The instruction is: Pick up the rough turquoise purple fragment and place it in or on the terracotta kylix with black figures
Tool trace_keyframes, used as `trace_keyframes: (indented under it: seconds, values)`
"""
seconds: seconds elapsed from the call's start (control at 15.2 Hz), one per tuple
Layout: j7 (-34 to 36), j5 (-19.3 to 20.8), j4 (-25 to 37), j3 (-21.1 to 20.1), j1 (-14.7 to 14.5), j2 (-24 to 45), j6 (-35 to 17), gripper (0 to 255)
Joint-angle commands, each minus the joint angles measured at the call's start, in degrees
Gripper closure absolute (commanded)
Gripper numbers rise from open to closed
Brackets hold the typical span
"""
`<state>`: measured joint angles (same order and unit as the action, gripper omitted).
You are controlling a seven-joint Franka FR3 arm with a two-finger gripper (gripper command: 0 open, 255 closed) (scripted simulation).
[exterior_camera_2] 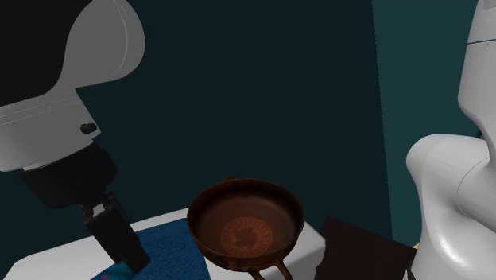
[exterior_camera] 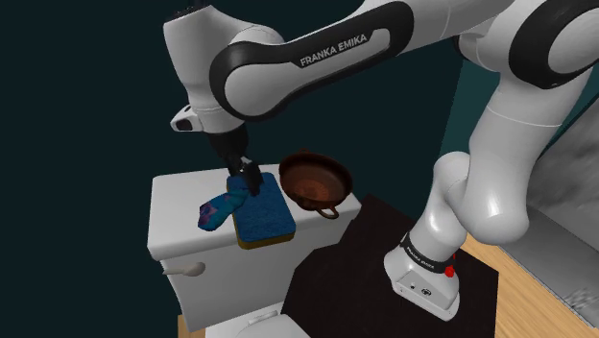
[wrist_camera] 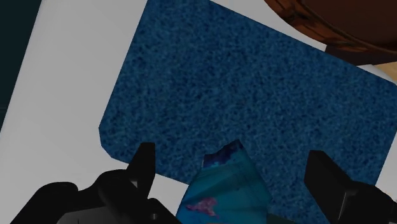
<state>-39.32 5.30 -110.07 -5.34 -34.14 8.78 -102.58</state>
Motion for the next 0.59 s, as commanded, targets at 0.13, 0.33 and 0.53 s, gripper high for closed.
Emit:
trace_keyframes:
  seconds: [0.13,0.33,0.53]
  values:
    - [0.2,0.2,-2.0,0.0,0.0,0.1,-2.0,0]
    - [0.2,0.2,-2.0,0.0,0.0,0.1,-2.0,0]
    - [0.2,0.2,-2.0,0.0,0.0,0.1,-2.0,0]
